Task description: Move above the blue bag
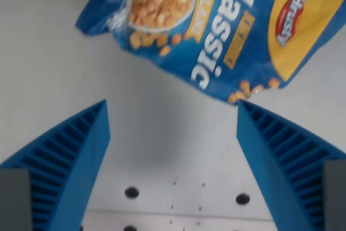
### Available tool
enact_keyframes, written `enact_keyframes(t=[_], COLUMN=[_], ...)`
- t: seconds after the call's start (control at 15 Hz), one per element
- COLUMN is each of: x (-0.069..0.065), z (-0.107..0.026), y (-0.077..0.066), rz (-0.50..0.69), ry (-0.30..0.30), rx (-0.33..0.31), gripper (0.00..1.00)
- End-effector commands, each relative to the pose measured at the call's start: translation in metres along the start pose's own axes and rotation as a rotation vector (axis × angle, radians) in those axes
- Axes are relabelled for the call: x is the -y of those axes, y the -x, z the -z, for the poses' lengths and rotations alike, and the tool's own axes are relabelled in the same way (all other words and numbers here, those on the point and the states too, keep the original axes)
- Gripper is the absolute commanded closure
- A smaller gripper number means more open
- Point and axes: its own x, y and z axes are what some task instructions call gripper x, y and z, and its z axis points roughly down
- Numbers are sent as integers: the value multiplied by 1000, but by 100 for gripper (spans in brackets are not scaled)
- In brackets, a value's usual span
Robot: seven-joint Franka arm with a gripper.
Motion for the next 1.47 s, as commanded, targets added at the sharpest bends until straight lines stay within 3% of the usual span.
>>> enact_keyframes(t=[0.07, 0.93, 1.47], x=[-10, -40, -52], z=[-6, -39, -52], y=[-14, -48, -61], rz=[-15, -59, -63], ry=[11, 9, -2], rx=[20, 6, -5], gripper=[0, 0, 0])
